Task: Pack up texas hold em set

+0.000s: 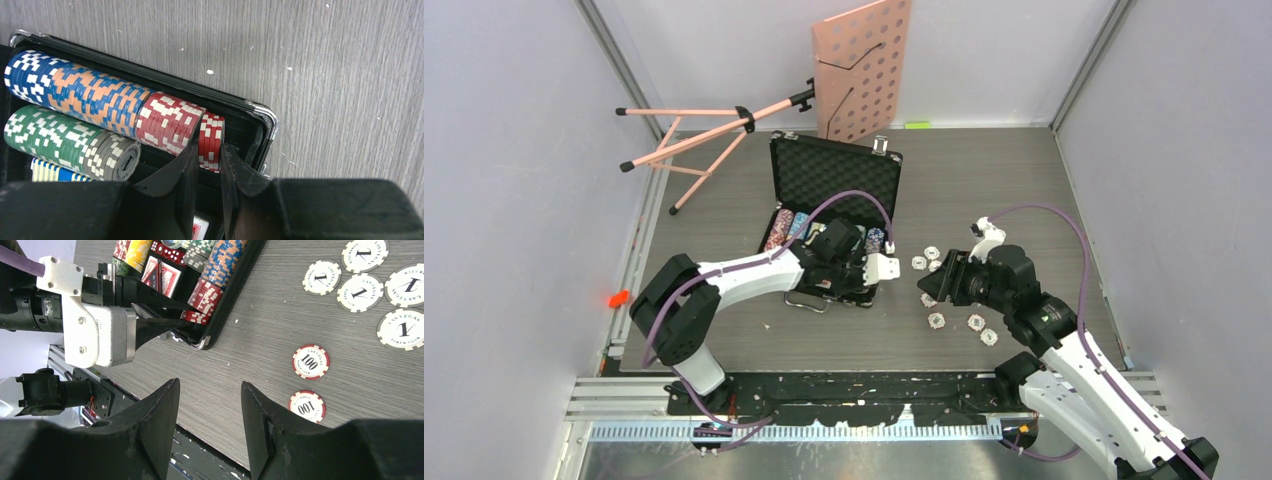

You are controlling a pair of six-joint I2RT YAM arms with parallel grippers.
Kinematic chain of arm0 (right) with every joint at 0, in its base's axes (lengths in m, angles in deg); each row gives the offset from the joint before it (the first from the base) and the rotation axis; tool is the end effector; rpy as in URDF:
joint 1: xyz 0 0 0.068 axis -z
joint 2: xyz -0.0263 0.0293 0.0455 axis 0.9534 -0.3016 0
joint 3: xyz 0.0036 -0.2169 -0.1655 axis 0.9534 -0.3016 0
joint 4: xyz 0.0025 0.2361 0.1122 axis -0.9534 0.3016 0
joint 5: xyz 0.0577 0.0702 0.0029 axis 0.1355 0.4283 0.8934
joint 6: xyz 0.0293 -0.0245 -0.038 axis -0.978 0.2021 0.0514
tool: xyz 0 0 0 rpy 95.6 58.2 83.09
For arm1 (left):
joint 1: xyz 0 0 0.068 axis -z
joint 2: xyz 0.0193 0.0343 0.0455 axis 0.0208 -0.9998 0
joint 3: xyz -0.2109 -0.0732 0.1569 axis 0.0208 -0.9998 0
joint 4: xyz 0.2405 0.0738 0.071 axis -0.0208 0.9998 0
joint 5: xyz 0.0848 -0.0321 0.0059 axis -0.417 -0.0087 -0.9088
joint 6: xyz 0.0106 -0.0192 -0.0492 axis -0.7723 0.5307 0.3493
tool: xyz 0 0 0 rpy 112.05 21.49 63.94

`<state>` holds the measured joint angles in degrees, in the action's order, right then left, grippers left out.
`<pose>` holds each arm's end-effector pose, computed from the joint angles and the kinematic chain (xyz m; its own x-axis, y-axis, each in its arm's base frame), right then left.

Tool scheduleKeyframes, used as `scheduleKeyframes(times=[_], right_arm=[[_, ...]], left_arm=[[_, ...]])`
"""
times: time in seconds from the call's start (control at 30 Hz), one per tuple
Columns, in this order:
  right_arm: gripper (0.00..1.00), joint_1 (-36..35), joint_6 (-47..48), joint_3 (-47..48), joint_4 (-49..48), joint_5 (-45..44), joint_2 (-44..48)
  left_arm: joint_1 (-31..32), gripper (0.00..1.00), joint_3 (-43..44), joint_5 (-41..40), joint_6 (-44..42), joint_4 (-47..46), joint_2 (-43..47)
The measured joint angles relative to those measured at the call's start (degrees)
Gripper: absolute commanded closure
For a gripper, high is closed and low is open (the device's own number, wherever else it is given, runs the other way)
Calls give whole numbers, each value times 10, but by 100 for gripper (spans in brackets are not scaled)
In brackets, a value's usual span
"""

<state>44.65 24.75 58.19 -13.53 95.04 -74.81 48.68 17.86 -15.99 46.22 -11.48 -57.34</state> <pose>0.1288 0.0761 0.2575 -0.7037 0.2397 -0.6688 -0.2676 0.7826 0.5621 0.2186 -0.2539 0.1921 0.0307 0.7745 -0.6318 0.9842 0.0868 0.1543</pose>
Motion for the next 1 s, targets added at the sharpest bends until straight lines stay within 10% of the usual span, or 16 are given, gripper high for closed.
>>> scheduleKeyframes(times=[0.73, 1.0], right_arm=[[42, 0, -12, 1, 22, -4, -37], [1, 0, -25, 49, 95, -57, -145]], left_arm=[[0, 57, -14, -35, 8, -18, 35], [0, 1, -79, -52, 76, -76, 123]])
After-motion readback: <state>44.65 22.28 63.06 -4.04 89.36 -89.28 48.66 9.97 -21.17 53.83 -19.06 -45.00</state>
